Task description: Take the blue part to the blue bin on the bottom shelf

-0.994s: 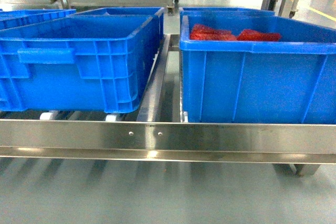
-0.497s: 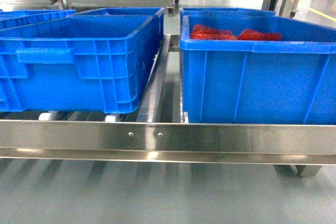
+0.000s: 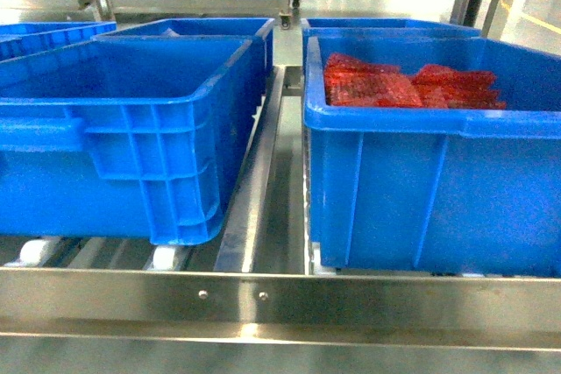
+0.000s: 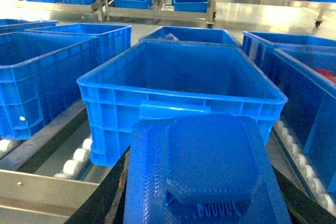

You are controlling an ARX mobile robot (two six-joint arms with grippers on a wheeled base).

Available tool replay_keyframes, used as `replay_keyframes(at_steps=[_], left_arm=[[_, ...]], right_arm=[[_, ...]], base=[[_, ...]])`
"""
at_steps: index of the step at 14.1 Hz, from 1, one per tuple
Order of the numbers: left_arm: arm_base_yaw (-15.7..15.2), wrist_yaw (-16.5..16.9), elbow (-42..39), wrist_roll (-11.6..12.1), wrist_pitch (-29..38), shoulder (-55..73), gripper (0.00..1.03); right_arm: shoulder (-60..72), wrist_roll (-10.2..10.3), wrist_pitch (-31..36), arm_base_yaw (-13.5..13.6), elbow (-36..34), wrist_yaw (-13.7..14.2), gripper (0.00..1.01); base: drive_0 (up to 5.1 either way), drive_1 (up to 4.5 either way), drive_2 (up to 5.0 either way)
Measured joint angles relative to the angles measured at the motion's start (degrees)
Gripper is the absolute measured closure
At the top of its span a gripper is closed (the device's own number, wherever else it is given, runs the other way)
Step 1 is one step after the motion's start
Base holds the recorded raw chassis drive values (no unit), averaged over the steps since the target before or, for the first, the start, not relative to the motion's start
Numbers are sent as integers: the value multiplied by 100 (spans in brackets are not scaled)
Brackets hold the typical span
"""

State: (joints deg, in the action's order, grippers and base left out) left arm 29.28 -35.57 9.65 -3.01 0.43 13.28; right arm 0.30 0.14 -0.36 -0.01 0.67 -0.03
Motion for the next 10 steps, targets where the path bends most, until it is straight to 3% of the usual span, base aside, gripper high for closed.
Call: replay_keyframes(at_steps=[10], left_arm=[[4,0,0,0,4,7,60]], right_arm=[[0,0,20,0,0,0,3]], base=[[5,415,-405]])
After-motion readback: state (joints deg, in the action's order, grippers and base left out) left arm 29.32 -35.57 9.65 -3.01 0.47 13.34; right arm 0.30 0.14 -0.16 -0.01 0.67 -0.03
